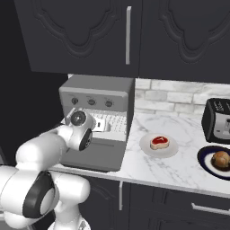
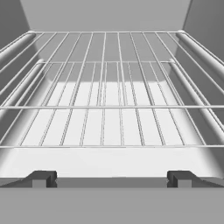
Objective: Open the toaster oven door. Place the bread on the top rack in the toaster oven and place the steak on the bottom rack.
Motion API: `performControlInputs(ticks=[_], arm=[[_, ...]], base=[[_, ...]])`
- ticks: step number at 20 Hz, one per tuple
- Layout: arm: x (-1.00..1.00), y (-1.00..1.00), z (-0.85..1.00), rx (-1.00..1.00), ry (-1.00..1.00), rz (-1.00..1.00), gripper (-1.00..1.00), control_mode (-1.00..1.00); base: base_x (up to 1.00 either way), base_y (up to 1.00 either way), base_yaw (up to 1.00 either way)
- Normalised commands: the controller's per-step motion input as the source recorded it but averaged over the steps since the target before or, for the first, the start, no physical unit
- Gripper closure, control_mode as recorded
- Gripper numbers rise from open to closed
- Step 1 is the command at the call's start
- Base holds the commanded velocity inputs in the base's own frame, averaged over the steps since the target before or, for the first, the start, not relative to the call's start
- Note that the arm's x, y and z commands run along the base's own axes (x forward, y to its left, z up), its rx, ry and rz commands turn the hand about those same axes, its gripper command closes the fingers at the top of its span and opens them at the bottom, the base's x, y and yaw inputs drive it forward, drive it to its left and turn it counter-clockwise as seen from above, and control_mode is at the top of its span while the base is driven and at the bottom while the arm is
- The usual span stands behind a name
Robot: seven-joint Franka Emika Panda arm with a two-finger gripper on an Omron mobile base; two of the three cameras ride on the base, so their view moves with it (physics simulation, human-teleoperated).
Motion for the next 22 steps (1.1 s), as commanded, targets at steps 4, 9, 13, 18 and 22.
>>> performControlInputs(ticks=[4, 9, 13, 18, 22], arm=[[0.14, 0.0, -0.03, 0.0, -0.01, 0.0, -1.0, -1.0], [0.12, 0.0, -0.16, 0.0, -0.05, 0.0, -1.0, -1.0], [0.13, 0.0, -0.14, 0.0, -0.04, 0.0, -1.0, -1.0], [0.15, 0.0, -0.04, 0.0, -0.02, 0.0, -1.0, -1.0], [0.14, 0.0, -0.03, 0.0, -0.01, 0.0, -1.0, -1.0]], base=[[0.0, 0.0, 0.0], [0.0, 0.0, 0.0], [0.0, 0.0, 0.0], [0.0, 0.0, 0.0], [0.0, 0.0, 0.0]])
